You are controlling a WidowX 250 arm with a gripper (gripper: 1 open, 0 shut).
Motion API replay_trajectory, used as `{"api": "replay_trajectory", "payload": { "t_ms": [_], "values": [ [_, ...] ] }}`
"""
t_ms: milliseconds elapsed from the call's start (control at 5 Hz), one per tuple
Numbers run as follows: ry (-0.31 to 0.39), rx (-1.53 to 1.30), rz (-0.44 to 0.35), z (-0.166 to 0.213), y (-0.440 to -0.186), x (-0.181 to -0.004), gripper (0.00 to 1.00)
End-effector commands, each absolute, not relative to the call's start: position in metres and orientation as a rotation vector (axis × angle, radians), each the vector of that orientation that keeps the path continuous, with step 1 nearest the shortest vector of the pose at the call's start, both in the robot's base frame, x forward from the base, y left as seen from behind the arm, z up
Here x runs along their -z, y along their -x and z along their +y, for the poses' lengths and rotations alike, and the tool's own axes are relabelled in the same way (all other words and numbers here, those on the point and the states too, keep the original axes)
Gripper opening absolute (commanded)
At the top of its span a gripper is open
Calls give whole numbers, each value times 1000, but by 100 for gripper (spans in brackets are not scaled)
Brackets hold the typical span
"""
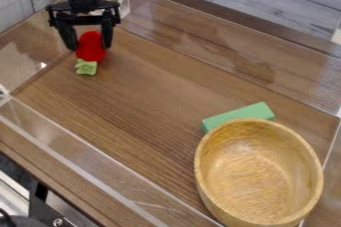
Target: Move the red object to the right side of the table
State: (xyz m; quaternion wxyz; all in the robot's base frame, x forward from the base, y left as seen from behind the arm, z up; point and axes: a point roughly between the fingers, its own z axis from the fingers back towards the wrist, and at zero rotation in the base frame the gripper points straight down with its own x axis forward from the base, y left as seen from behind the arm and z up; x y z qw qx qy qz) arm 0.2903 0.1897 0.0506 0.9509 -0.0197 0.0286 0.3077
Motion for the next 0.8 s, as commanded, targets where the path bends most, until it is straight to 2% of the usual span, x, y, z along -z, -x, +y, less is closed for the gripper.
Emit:
{"api": "replay_trajectory", "payload": {
  "t_ms": [0,200,600],
  "values": [
    [25,-584,-3,202,-301,-70,100],
    [31,-553,7,206,-304,-71,100],
    [36,-713,25,216,-305,-61,100]
  ]
}}
